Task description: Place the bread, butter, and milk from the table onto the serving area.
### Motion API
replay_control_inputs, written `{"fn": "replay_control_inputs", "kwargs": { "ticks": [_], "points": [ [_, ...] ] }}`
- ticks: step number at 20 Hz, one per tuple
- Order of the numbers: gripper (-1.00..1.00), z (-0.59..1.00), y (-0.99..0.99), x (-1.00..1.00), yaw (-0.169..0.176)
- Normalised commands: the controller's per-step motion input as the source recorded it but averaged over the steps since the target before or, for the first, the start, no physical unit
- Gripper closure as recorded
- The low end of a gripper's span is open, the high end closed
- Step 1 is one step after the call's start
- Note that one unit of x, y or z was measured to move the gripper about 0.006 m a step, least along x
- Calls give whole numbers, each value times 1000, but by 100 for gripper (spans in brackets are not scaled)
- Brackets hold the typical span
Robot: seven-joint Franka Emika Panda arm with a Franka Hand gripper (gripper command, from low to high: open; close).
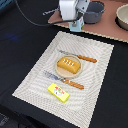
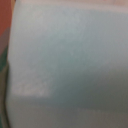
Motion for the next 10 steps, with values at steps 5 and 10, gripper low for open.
{"fn": "replay_control_inputs", "kwargs": {
  "ticks": [5, 10],
  "points": [
    [100, -121, 0, 511, 0],
    [100, -187, 14, 395, -1]
  ]
}}
